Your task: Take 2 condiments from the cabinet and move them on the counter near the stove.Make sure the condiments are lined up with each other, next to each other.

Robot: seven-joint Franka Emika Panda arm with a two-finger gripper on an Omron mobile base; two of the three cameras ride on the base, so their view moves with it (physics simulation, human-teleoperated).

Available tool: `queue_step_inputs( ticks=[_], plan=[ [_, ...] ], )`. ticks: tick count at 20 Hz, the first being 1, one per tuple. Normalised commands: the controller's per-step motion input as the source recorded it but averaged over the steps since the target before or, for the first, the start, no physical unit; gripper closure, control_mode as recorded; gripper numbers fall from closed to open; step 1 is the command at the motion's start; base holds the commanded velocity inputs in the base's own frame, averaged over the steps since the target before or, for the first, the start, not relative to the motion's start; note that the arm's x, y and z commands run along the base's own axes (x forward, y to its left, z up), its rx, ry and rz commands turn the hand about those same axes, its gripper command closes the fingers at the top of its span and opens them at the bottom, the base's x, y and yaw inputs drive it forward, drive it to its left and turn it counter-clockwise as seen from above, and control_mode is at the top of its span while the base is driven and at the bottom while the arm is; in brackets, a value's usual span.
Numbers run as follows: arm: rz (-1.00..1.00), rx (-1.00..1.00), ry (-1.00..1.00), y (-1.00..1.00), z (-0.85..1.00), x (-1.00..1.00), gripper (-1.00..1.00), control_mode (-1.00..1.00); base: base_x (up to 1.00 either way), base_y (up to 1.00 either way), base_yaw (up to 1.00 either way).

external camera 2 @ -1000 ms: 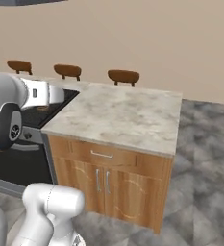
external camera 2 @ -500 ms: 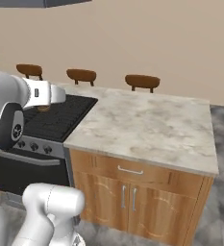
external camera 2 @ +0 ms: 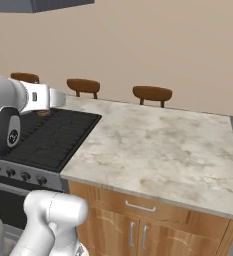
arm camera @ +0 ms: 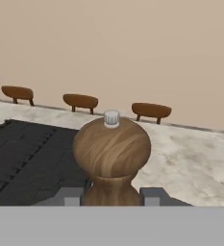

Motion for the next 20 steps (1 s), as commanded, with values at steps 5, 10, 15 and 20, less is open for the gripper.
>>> queue_step_inputs(
  ticks=[5, 10, 15, 20],
  plan=[
    [0.0, 0.0, 0.0, 0.0, 0.0, 0.0, 1.0, 1.0, 0.46, 0.08, -0.01],
    [0.0, 0.0, 0.0, 0.0, 0.0, 0.0, 1.0, 1.0, 0.01, 0.0, 0.0],
    [0.0, 0.0, 0.0, 0.0, 0.0, 0.0, 1.0, 1.0, 0.0, -0.03, 0.0],
    [0.3, 0.0, 0.2, 0.0, -0.64, 0.46, 1.0, -1.0, 0.05, -0.01, 0.0]
  ],
)
